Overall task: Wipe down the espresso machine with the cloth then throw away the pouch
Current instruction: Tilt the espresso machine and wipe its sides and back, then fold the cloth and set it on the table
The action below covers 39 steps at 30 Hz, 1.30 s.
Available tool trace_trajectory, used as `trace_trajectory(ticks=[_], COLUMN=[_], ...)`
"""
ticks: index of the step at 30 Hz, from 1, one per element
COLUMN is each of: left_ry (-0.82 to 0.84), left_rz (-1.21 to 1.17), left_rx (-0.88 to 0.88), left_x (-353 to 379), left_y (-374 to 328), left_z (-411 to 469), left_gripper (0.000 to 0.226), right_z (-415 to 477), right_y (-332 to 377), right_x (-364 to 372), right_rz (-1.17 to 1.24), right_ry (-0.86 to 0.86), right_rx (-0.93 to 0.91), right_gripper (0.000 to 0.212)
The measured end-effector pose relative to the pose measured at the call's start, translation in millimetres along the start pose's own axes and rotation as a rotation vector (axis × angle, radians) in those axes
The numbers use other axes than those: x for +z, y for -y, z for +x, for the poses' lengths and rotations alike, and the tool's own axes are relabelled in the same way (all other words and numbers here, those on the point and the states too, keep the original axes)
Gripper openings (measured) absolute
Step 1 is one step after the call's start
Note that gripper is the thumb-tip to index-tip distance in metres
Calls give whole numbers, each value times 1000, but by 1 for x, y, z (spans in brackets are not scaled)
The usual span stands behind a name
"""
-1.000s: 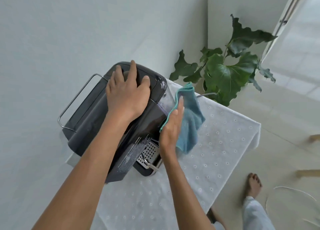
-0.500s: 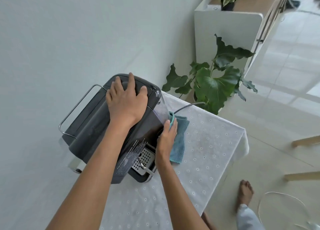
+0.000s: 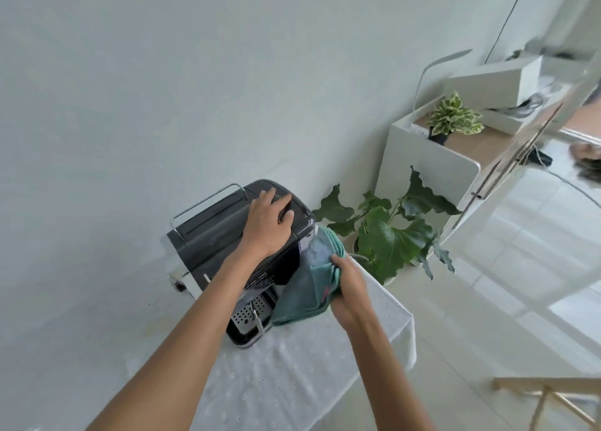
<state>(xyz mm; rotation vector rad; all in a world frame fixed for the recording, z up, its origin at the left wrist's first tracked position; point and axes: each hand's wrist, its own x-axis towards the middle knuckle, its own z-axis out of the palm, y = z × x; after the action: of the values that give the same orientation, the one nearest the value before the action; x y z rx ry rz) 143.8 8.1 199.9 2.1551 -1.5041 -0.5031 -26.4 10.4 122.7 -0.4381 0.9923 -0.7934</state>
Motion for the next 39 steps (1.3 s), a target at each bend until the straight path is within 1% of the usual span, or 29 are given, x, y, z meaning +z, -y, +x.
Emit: trace_trajectory(ticks=[2,4,6,7,8,10,12,14,17,18,19,21,22,23,25,26,27,29,30,31,33,35,36,37,39], left_ry=[-3,0,66,112,161,265,331,300,245,214,165,64,32,13,-10,-17,-29,-71,-93,-109,-116,-84,-66,-52,-47], left_rz=[-200,-354,-515,-559,-584,-664,-788,-867,-924,-921,-887,-732,-639,-557,-449,-417,-398,-365,-348,-327,-277,-221,-195,-173,-158], left_rx=[47,73,110,136,158,149,99,62,8,5,5,29,51,75,104,112,119,126,122,115,96,95,94,92,78], left_x=[-3,-4,-5,-6,-6,-3,6,15,14,9,4,-5,-8,-9,-9,-10,-10,-16,-19,-21,-23,-21,-19,-17,-12], left_y=[-2,-8,-18,-24,-31,-48,-59,-65,-75,-80,-86,-102,-111,-121,-137,-142,-146,-149,-151,-152,-155,-159,-161,-163,-163], left_z=[-15,-28,-39,-42,-47,-57,-62,-64,-70,-73,-73,-69,-66,-62,-55,-53,-52,-54,-56,-57,-59,-60,-60,-61,-65], left_gripper=[43,43,47,46,43,38,38,33,26,25,22,18,16,15,10,9,7,2,5,10,14,15,15,15,15], right_z=[-8,-17,-26,-27,-29,-32,-34,-34,-25,-21,-13,1,6,10,17,21,26,38,42,45,46,46,44,41,39], right_y=[41,80,118,135,150,177,199,215,238,245,251,260,260,258,247,244,241,242,243,244,243,238,235,234,231], right_x=[-13,-18,-17,-15,-13,-7,-5,-6,-19,-25,-33,-45,-48,-50,-48,-47,-47,-50,-52,-55,-58,-56,-54,-52,-50], right_rz=[-76,-182,-293,-338,-375,-444,-471,-467,-478,-523,-620,-889,-986,-1033,-1019,-964,-889,-723,-658,-625,-641,-686,-699,-707,-744], right_ry=[186,370,501,548,586,645,715,775,798,800,817,826,827,835,848,838,816,792,802,826,911,974,978,970,988], right_rx=[17,2,-6,-8,-9,10,24,32,21,1,-42,-169,-215,-222,-178,-144,-111,-45,-17,10,74,129,130,113,68], right_gripper=[34,37,39,40,41,45,35,33,30,28,30,50,60,68,81,84,85,78,78,82,90,91,90,87,72])
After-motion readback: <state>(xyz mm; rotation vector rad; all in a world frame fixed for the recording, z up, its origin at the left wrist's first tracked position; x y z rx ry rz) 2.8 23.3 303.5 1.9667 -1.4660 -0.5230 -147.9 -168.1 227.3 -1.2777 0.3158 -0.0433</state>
